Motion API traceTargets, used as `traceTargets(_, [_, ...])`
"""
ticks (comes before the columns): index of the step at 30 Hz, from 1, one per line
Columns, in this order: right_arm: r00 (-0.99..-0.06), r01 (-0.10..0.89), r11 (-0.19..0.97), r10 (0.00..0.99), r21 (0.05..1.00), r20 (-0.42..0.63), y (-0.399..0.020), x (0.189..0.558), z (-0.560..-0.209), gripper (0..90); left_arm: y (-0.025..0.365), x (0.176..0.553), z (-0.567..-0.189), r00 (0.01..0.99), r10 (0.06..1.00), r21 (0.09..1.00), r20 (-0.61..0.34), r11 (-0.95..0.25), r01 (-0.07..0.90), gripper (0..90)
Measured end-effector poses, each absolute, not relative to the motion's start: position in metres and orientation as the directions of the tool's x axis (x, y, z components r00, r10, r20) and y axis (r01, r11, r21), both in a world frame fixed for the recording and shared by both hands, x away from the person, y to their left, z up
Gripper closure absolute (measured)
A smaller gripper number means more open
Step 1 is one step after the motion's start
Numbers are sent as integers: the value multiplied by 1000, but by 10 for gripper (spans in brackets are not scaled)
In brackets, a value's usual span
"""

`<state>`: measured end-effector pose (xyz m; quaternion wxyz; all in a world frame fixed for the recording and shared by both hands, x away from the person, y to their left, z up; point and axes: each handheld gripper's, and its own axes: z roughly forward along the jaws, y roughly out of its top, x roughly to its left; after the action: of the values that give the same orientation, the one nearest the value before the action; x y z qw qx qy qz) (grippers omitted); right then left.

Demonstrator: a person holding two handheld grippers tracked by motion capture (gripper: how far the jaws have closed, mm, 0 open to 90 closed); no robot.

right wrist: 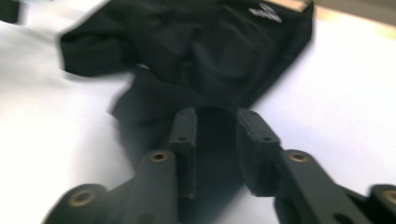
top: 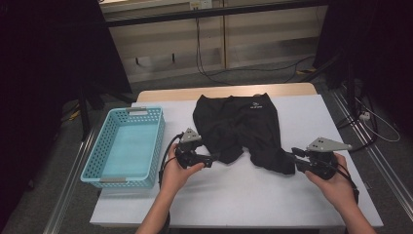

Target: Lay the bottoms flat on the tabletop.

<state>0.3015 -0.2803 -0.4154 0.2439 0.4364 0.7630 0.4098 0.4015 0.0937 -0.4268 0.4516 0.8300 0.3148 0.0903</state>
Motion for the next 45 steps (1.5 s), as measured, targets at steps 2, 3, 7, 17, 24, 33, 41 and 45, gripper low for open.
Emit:
traceTargets(2, [-540, 449, 303, 841, 841, -15, -269, 299, -413, 656, 94, 402, -427, 786, 604, 806, -130, -397, 438, 157])
traceTargets(3, [-565, 439, 316, 825, 841, -16, -263, 298, -414, 666, 94, 402, -427, 786, 604, 806, -130, -398, 439, 157])
traceTargets(7, [-675, 427, 399, 738, 811, -8, -234, 296, -423, 712, 94, 401, -427, 788, 602, 806, -131, -399, 438, 157])
traceTargets(17, [-608, 520, 455, 791, 723, -61, -215, 317, -457, 694, 95, 400, -427, 787, 602, 804, -133, -399, 441, 157])
traceTargets(24, [-610, 525, 437, 792, 731, -35, -220, 320, -458, 890, 94, 400, -429, 789, 601, 801, -131, -404, 441, 156])
traceTargets(33, [-643, 447, 356, 766, 821, 17, -224, 305, -419, 900, 94, 399, -428, 791, 599, 800, -123, -412, 436, 156])
traceTargets(41, [-661, 408, 300, 749, 862, 53, -230, 292, -399, 900, 92, 398, -425, 793, 596, 805, -124, -407, 432, 156])
traceTargets(45, [-668, 397, 277, 741, 875, 68, -229, 289, -394, 900, 93, 398, -424, 794, 596, 806, -123, -406, 430, 156])
